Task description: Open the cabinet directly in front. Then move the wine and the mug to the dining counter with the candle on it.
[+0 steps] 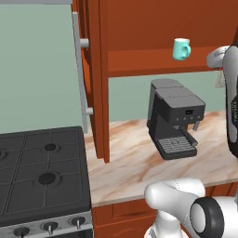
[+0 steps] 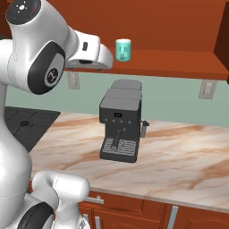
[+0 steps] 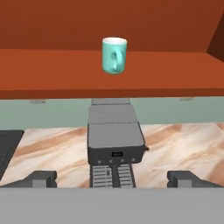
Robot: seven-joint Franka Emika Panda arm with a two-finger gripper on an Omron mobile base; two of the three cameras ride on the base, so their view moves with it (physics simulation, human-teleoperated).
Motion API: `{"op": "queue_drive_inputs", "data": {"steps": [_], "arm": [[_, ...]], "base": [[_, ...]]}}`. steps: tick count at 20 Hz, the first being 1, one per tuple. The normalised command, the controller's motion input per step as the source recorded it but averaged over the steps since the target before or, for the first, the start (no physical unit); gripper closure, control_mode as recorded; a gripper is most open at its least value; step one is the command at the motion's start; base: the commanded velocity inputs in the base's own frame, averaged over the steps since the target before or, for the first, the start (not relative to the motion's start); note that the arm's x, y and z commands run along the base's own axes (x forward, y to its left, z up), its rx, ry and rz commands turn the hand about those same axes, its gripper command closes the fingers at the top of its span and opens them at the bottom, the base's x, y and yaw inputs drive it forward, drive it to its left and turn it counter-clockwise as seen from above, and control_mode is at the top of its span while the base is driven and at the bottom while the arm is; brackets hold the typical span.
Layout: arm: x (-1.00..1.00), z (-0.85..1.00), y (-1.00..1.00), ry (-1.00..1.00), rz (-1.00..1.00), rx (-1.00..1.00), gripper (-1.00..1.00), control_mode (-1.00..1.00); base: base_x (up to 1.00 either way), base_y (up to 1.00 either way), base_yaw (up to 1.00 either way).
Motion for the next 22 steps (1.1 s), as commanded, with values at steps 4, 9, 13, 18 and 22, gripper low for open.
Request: {"op": "queue_drive_inputs", "data": {"steps": [4, 9, 13, 18, 22], "arm": [[0.09, 0.00, -0.12, 0.00, 0.04, -0.09, -1.00, -1.00], [0.01, 0.00, -0.12, 0.00, 0.01, -0.01, -1.00, -1.00], [0.03, 0.00, 0.00, 0.00, 0.00, 0.00, -1.00, -1.00], [0.22, 0.00, 0.00, 0.00, 0.00, 0.01, -1.00, -1.00], [0.28, 0.00, 0.00, 0.00, 0.00, 0.03, -1.00, -1.00]], "base": [[0.00, 0.00, 0.00], [0.00, 0.00, 0.00], [0.00, 0.00, 0.00], [0.00, 0.00, 0.00], [0.00, 0.00, 0.00]]}}
